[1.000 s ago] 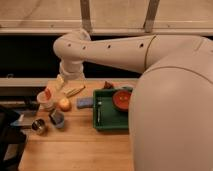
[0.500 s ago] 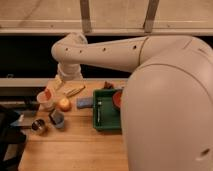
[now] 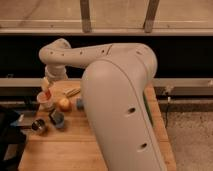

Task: Place pepper in paper cup

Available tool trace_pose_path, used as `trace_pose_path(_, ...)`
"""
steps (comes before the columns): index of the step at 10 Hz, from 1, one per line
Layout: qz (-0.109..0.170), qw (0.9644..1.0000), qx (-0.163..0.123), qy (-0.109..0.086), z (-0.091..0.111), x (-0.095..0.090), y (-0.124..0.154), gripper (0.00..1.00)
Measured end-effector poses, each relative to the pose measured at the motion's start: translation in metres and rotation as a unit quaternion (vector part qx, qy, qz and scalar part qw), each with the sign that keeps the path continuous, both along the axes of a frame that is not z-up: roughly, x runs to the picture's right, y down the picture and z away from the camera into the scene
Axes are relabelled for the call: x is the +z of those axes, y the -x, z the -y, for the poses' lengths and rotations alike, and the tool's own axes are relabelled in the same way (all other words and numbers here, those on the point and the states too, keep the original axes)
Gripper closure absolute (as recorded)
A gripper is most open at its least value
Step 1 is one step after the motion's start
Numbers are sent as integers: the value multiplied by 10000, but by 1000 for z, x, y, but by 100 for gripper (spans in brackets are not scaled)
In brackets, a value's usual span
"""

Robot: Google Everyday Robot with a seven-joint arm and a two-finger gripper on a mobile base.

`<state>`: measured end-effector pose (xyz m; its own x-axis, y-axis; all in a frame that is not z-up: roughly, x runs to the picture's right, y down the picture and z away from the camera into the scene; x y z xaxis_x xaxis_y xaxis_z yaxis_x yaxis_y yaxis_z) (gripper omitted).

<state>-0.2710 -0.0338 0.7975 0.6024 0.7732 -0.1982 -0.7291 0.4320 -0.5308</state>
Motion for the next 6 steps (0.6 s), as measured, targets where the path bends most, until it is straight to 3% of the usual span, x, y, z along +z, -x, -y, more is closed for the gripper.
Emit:
trace_pose_path(2,290,9995,-99,113,-2,11,22,20)
trace_pose_path(6,343,9993,-101,141,-3,14,25,20)
